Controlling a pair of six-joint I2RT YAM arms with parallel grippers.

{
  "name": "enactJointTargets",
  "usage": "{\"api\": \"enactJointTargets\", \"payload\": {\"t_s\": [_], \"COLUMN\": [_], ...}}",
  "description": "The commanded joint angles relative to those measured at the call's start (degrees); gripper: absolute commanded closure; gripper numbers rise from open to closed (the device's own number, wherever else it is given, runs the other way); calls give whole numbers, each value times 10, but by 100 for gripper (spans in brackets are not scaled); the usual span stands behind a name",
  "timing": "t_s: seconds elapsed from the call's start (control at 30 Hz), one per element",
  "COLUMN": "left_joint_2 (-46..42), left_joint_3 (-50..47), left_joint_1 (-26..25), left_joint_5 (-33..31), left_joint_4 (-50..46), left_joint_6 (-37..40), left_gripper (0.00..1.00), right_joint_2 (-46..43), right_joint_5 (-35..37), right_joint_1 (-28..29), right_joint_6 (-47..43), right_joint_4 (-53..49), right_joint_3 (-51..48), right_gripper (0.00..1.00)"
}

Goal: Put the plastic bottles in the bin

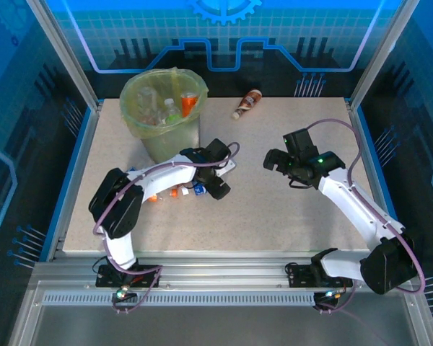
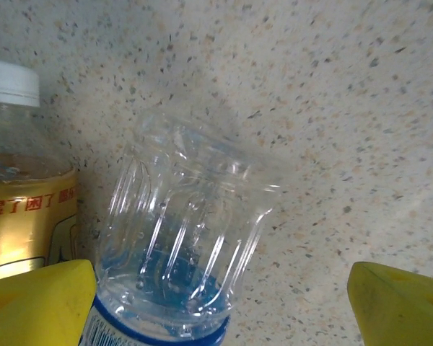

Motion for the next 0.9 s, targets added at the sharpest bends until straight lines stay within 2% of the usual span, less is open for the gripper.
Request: {"api": "enactJointTargets", "payload": {"t_s": [0.0,0.3,0.47,0.7,0.87], "left_joint_2": [18,39,44,66,80], "left_joint_3": [22,27,24,26,31], "left_joint_1": [-2,-2,-4,-5,-5], "left_joint_5": [-29,-24,-15,-39,-30], "left_joint_4": [-9,2,4,-7,4], "left_joint_6": [8,5,-2,7,7], "left_gripper": [9,16,15,12,13], "right_joint_2": [-15,-17,-16,-18,-20], "right_joint_5": [11,14,13,12,11], "right_joint_1": [-7,-7,-7,-7,-7], "right_joint_6": [10,11,10,9,7], "right_joint_4": [-7,-5,0,6,10], "right_joint_3": [-10,-12,-14,-16,-18], "right_gripper": [0,0,0,0,0]}}
